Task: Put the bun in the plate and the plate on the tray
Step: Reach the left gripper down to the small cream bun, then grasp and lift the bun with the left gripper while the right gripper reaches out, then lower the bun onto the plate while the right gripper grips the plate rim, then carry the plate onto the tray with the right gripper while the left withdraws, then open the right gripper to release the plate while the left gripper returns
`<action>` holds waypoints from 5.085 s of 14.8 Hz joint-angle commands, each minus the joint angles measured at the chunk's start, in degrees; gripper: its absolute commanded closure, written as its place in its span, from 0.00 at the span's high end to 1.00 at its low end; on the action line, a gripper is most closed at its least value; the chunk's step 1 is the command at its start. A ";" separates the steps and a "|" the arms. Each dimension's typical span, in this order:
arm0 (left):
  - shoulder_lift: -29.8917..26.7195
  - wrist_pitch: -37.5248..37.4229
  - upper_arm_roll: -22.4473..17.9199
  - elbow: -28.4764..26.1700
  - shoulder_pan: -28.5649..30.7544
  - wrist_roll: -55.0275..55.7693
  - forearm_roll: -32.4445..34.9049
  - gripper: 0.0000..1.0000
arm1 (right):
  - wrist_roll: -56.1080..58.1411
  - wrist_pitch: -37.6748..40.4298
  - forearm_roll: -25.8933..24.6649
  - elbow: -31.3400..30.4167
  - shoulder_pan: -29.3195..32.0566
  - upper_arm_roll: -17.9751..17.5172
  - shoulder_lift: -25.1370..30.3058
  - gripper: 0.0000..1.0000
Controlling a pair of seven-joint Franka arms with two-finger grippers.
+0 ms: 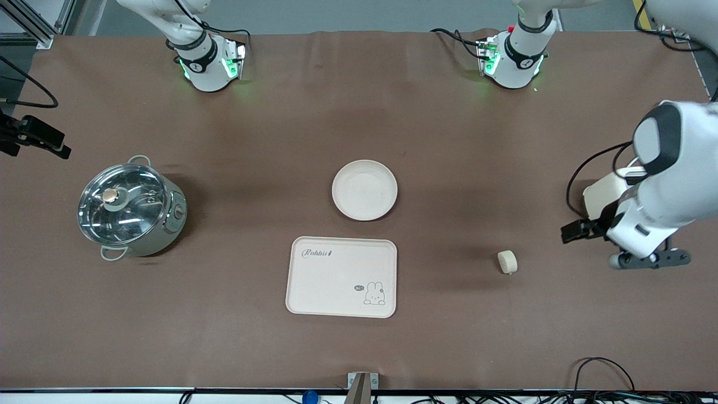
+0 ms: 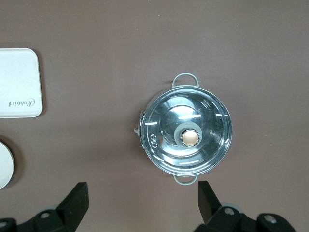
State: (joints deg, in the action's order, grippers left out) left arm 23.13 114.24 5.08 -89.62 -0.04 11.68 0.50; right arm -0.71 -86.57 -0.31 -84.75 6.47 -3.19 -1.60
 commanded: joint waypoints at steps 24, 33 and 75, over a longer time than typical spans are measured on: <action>18.89 12.87 3.87 0.76 -3.48 10.81 0.29 0.15 | -1.93 -72.22 51.98 -49.28 -39.15 -0.85 -12.27 0.99; 15.90 6.26 14.43 1.38 -12.07 37.33 1.17 0.16 | -5.97 -81.72 56.73 -35.67 -47.86 -0.76 -28.36 0.76; -10.45 -15.44 12.76 9.11 -0.85 23.06 11.28 1.00 | -6.33 -55.46 40.56 7.06 -33.81 9.26 -50.78 0.01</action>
State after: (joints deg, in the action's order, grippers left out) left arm 16.43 101.26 17.59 -79.34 -2.21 39.09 11.69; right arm -5.42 -142.33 41.51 -80.81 -27.78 6.11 -50.49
